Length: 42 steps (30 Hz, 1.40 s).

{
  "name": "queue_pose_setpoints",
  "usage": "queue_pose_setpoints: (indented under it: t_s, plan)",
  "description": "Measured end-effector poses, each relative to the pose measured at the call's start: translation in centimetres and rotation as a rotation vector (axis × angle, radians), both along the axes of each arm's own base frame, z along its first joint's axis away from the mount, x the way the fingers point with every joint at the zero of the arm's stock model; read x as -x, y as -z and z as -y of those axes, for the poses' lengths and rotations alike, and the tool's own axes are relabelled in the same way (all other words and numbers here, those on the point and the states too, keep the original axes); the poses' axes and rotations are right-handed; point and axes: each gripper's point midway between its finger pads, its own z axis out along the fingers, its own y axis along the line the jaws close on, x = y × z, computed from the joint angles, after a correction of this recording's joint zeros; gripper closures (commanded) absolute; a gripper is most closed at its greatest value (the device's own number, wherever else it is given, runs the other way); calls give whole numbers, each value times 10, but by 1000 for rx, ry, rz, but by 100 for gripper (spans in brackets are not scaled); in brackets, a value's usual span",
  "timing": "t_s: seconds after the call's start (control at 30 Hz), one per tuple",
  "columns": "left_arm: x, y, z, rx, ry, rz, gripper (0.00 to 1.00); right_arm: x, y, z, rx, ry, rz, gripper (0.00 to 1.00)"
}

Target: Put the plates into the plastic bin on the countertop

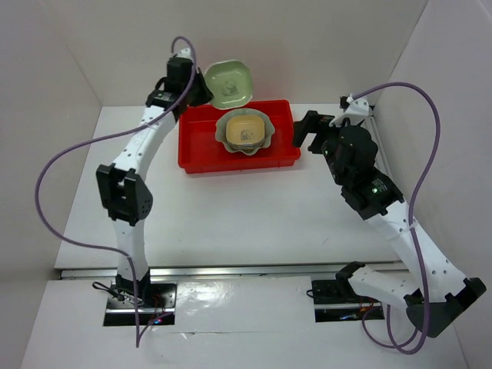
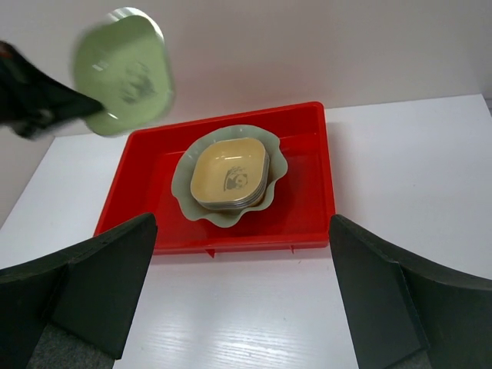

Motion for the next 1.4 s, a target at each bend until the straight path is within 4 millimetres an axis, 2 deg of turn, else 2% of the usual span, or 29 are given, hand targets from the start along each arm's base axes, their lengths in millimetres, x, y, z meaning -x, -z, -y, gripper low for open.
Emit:
queue_pose_setpoints:
  t_s: [0.1,0.2,0.27,0.37,0.43,0.57,0.73,0.83,0.97,1.03,1.1,1.13,1.23,1.27,1.33,1.37,1.4]
  plan:
    - [-18,56,37,-4,85,-100,100,6,-8,5,-16,9,20,0]
    - [-24,104,61,-13,138,-186,100,12,-16,10,-31,16,41,0]
    - [-22,128,72,-22,158,-232,100,15,-23,13,-39,22,54,0]
    - [-16,146,83,-25,188,-269,100,18,-30,15,-47,24,68,0]
    - [-15,146,88,-21,201,-266,99,18,-30,15,-48,25,68,0]
    - [-19,143,89,-17,205,-244,85,18,-28,15,-42,25,60,0]
    - [-24,156,84,-27,198,-257,85,18,-28,15,-42,24,60,0]
    - [-27,170,79,-38,195,-276,74,18,-27,15,-42,24,59,0]
    - [-29,186,74,-46,187,-302,65,18,-27,15,-41,21,59,0]
    - [-31,190,72,-46,183,-307,56,18,-27,14,-41,21,57,0]
    - [-32,189,69,-46,178,-307,54,17,-26,13,-40,17,55,0]
    - [-33,188,68,-45,175,-302,46,17,-25,12,-39,13,52,0]
    - [-31,181,67,-46,172,-284,32,15,-22,9,-34,1,45,0]
    - [-27,179,65,-46,171,-285,21,14,-21,8,-32,0,42,0]
    - [-18,165,62,-45,171,-276,12,14,-20,7,-31,-3,39,0]
    - [-14,154,61,-42,171,-263,3,14,-20,7,-30,-4,37,0]
    - [-9,139,59,-40,171,-243,3,14,-19,7,-29,-5,36,0]
